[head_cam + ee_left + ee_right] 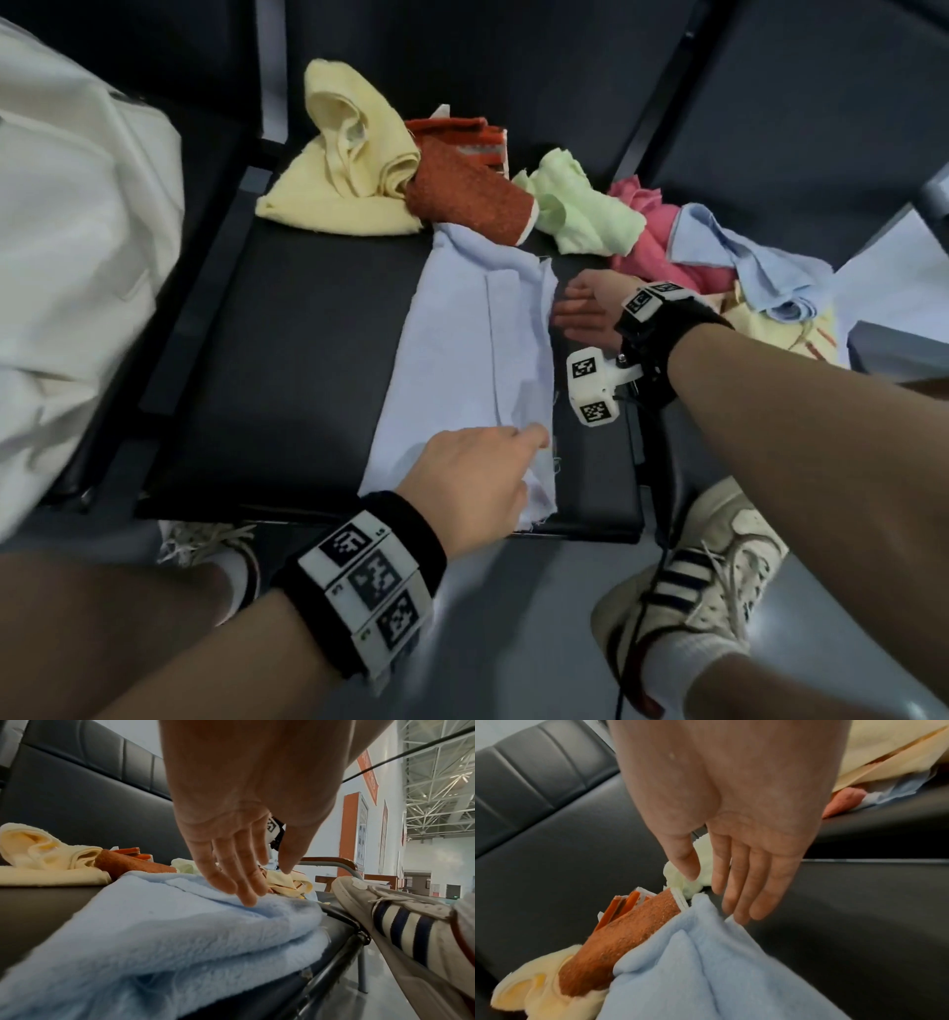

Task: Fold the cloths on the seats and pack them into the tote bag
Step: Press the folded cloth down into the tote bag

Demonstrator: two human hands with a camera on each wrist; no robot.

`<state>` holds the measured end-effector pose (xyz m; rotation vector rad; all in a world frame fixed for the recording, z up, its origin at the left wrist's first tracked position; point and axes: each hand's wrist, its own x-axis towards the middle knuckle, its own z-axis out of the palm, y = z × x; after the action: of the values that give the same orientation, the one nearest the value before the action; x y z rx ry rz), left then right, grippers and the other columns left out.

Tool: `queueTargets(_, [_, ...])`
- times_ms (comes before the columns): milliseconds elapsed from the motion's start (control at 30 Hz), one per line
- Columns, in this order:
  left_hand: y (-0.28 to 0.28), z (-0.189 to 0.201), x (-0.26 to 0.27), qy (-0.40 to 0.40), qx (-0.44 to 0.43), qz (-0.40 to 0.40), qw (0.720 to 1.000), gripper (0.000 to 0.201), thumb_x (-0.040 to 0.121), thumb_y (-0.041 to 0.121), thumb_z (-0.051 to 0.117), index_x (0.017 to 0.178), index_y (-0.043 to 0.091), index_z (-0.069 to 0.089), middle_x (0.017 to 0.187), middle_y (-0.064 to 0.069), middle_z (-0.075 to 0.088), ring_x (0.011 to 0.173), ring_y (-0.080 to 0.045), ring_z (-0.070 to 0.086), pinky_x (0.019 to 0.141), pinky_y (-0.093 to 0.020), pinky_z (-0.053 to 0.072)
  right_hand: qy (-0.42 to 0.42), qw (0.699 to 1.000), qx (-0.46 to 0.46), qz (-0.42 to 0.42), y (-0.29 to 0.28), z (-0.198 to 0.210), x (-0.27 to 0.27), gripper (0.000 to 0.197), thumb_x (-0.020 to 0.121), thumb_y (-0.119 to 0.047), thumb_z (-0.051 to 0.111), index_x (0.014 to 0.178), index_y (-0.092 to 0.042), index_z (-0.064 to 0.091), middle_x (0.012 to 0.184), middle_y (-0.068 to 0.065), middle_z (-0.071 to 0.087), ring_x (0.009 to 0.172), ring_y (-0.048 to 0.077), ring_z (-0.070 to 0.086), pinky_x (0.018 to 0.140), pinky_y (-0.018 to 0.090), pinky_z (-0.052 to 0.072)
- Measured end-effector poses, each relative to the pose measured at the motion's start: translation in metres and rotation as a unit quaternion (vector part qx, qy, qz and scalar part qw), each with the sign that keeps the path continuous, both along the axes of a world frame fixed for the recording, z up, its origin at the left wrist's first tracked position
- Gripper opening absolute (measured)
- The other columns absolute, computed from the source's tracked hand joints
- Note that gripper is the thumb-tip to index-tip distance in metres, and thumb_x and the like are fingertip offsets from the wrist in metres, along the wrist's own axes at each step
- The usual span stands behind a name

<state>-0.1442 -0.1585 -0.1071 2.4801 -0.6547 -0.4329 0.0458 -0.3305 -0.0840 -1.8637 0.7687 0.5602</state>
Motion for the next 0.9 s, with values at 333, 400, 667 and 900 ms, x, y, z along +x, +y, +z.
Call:
queueTargets(333, [0.044, -0.012, -0.018, -0.021, 0.061, 0.043, 0.997, 0.032, 0.096, 0.025, 0.049, 0.126, 0.024, 0.058, 0.123, 0.005, 0.057, 0.118, -0.018, 0.051, 0.087, -0.033, 0.045, -0.052, 0.992, -0.090, 0.077, 0.031, -0.009, -0.115, 0.015, 0.086, -0.008, 0.067, 0.072, -0.012, 0.065, 0.067, 0.007, 0.064, 0.051, 0.014, 0.057, 0.055, 0.024, 0.046])
queueTargets(400, [0.049, -0.015, -0.025, -0.030, 0.074, 0.043, 0.996, 0.030, 0.095, 0.023, 0.050, 0.124, 0.023, 0.060, 0.122, 0.003, 0.056, 0.117, -0.020, 0.050, 0.086, -0.033, 0.044, -0.057, 0.980, -0.145, 0.128, 0.042, -0.019, -0.147, 0.011, 0.079, -0.010, 0.069, 0.070, -0.015, 0.070, 0.069, 0.004, 0.067, 0.058, 0.015, 0.061, 0.059, 0.026, 0.053])
queueTargets(667, [0.057, -0.021, -0.041, -0.059, 0.084, 0.055, 0.993, 0.027, 0.089, 0.016, 0.060, 0.116, 0.020, 0.063, 0.117, 0.000, 0.053, 0.115, -0.021, 0.046, 0.075, -0.028, 0.034, -0.201, 0.822, -0.388, 0.366, 0.059, -0.035, -0.218, 0.022, 0.078, -0.015, 0.065, 0.100, -0.013, 0.061, 0.105, 0.006, 0.055, 0.103, 0.025, 0.048, 0.082, 0.032, 0.040])
queueTargets(900, [0.054, -0.020, -0.040, -0.040, 0.123, 0.095, 0.987, 0.031, 0.088, 0.006, 0.055, 0.116, 0.017, 0.059, 0.118, -0.005, 0.049, 0.115, -0.026, 0.044, 0.074, -0.032, 0.038, -0.190, 0.761, -0.427, 0.449, 0.068, -0.050, -0.228, 0.037, 0.083, -0.030, 0.067, 0.117, -0.016, 0.060, 0.118, 0.004, 0.051, 0.114, 0.025, 0.045, 0.090, 0.033, 0.038])
